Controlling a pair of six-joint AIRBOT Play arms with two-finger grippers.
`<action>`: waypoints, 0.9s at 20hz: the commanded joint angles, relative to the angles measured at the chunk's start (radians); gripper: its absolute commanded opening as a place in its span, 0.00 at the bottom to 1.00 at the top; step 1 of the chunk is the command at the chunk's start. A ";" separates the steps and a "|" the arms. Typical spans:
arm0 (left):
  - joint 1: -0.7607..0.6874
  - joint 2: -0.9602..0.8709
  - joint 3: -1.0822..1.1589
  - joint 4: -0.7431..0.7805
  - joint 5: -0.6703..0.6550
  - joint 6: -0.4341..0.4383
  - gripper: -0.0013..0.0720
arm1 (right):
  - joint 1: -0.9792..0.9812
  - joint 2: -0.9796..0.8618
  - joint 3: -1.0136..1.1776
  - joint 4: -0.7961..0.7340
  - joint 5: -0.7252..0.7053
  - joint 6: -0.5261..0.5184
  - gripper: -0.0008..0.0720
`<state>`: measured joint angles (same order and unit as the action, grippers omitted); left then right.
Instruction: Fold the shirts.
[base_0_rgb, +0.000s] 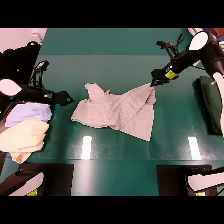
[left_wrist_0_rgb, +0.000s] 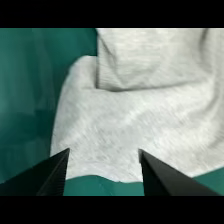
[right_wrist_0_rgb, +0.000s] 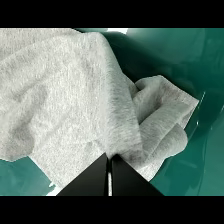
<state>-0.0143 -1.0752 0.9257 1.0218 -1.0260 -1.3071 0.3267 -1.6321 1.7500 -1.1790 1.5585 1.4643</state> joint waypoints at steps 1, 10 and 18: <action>0.029 -0.162 0.015 -0.075 -0.006 0.115 0.74 | 0.000 0.009 0.000 0.001 -0.004 0.001 0.03; 0.029 -0.405 0.021 -0.281 0.057 0.222 0.74 | 0.000 0.009 0.000 0.001 -0.002 0.000 0.03; 0.066 -0.276 0.288 -0.274 -0.087 0.166 0.05 | -0.013 0.095 0.002 0.000 0.006 -0.018 0.03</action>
<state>0.0307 -1.4158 1.1107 0.7494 -1.0641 -1.1168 0.3222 -1.5833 1.7508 -1.1786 1.5654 1.4555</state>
